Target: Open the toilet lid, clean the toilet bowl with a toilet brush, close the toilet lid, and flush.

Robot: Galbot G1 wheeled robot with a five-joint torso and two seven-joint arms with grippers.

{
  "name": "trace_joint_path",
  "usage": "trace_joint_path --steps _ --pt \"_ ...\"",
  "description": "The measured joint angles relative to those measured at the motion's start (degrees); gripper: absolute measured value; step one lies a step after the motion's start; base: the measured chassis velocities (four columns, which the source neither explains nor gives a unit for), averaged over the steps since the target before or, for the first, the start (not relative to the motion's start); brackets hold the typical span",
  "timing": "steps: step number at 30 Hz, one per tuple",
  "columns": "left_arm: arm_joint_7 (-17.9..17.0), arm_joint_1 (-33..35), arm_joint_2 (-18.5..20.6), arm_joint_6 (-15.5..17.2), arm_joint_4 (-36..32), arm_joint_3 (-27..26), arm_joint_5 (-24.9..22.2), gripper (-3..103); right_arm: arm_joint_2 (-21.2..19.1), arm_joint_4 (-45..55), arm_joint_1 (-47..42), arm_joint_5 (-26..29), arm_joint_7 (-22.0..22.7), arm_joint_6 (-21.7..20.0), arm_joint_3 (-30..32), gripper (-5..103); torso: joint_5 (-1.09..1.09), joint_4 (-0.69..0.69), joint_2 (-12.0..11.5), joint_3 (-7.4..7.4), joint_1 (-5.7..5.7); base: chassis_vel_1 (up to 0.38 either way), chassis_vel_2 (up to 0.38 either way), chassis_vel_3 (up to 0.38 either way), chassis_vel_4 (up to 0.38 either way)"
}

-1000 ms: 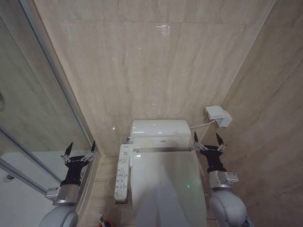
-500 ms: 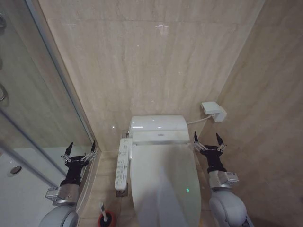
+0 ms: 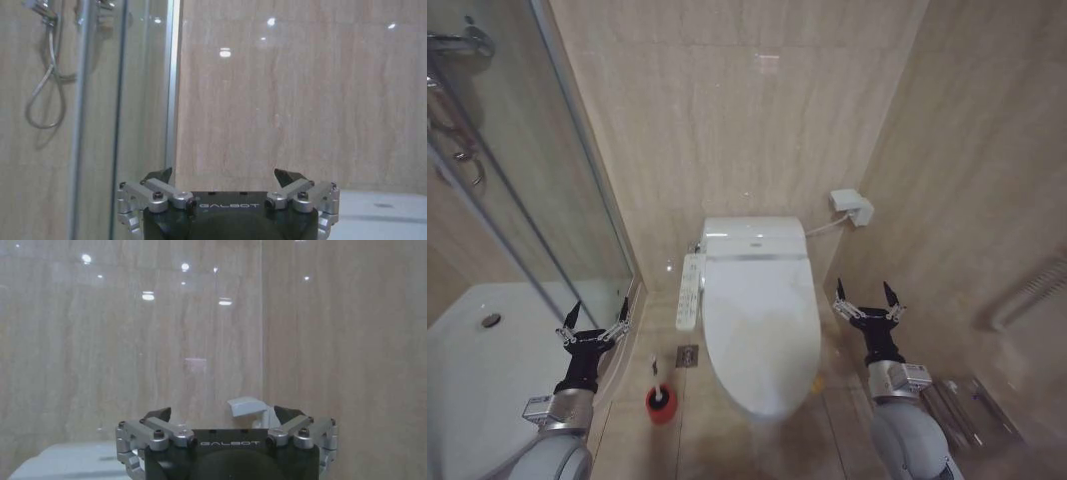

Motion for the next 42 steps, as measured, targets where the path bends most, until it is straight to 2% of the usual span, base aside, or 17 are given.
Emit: trace_joint_path --steps 4,18,24,31,32,42 --pt "0.0 0.0 0.0 0.0 0.0 0.0 0.0 100 0.0 0.0 0.0 0.0 0.0 0.0 0.0 100 0.0 0.0 0.0 -0.01 -0.01 0.179 -0.158 -0.182 0.193" --pt "0.0 0.0 0.0 0.0 0.0 0.0 0.0 100 0.0 0.0 0.0 0.0 0.0 0.0 0.0 100 0.01 0.0 0.0 0.04 0.1 -0.034 0.029 0.027 -0.024" --pt "0.0 0.0 0.0 0.0 0.0 0.0 0.0 100 0.0 0.0 0.0 0.0 0.0 0.0 0.0 100 0.01 -0.02 0.0 0.02 0.05 0.138 -0.139 -0.144 0.12" --pt "0.0 0.0 0.0 0.0 0.0 0.0 0.0 100 0.0 0.0 0.0 0.0 0.0 0.0 0.0 100 0.0 0.02 0.0 0.01 0.01 0.189 -0.184 -0.169 0.184" --pt "0.0 0.0 0.0 0.0 0.0 0.0 0.0 100 0.0 0.0 0.0 0.0 0.0 0.0 0.0 100 0.03 -0.01 0.0 0.0 0.0 0.112 -0.125 -0.081 0.072" --pt "0.0 0.0 0.0 0.0 0.0 0.0 0.0 100 0.0 0.0 0.0 0.0 0.0 0.0 0.0 100 0.02 -0.01 0.0 0.04 0.11 -0.012 -0.008 0.016 -0.004"
